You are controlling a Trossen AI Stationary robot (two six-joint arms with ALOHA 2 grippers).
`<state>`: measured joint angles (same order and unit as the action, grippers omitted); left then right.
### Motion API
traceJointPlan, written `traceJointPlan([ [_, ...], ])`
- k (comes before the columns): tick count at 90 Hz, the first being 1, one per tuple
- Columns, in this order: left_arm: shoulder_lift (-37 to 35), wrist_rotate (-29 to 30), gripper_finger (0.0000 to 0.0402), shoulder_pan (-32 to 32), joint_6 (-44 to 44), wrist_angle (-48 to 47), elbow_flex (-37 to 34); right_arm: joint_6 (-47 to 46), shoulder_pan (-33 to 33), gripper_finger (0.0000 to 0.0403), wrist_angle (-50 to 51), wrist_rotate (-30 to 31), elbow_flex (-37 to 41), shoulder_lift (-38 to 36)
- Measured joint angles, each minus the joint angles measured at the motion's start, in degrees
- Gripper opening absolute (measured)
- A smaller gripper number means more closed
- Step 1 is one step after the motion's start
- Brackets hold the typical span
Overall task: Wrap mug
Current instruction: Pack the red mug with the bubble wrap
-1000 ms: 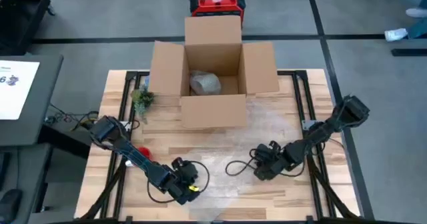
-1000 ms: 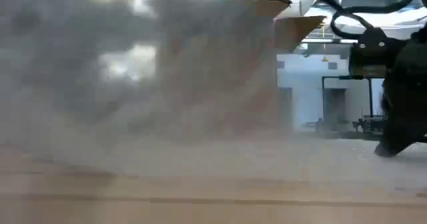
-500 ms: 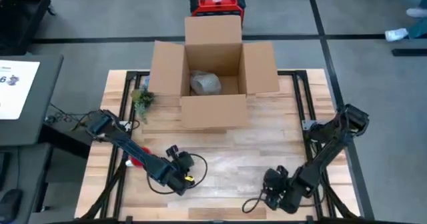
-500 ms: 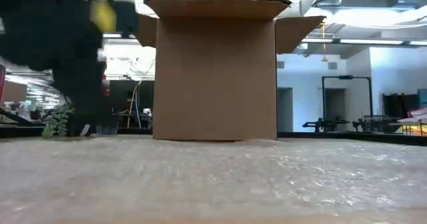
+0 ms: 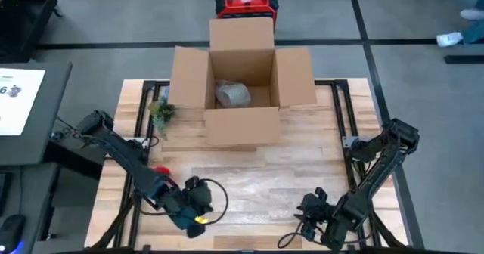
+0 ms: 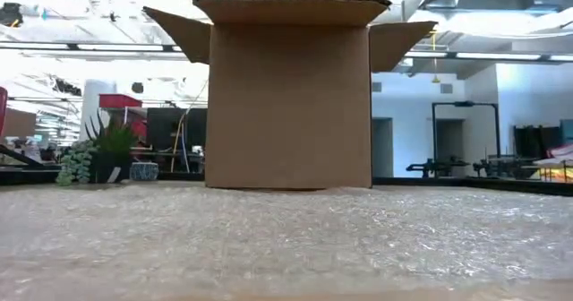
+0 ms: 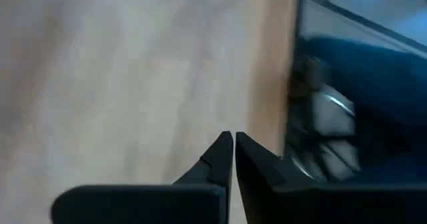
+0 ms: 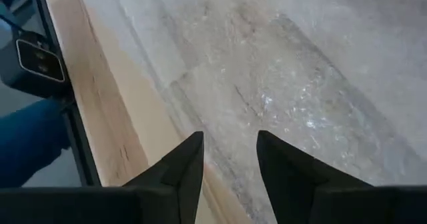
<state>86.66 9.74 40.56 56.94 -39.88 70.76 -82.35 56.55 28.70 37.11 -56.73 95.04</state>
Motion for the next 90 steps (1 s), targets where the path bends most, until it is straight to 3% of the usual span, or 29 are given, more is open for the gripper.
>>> traceJointPlan([
  [19,-1.32,-13.94,0.0019,0.99,17.45,-15.85,0.0,6.99,-0.42,0.0132,-5.84,2.97,0.0,-0.02],
  [45,-2.16,-25.87,0.0117,2.74,21.54,-35.44,-0.02,10.84,-0.45,0.0132,-8.22,3.61,0.0,-0.02],
  [54,-3.43,-25.83,0.0153,2.36,18.46,-41.83,-0.02,10.86,-0.5,0.0132,-8.23,3.95,0.0,-0.02],
  [62,-4.25,-22.18,0.0179,2.33,17.36,-45.61,-0.29,10.84,-0.48,0.0132,-8.22,3.96,0.0,-0.04],
  [78,-6.86,-15.78,0.0199,2.33,16.91,-42.52,-6.33,10.84,-0.46,0.0132,-8.27,3.95,-0.02,-0.04],
  [90,-6.82,-14.77,0.019,2.33,15.38,-37.34,-12.03,10.84,-0.46,0.0132,-8.52,3.95,-0.02,-0.05],
])
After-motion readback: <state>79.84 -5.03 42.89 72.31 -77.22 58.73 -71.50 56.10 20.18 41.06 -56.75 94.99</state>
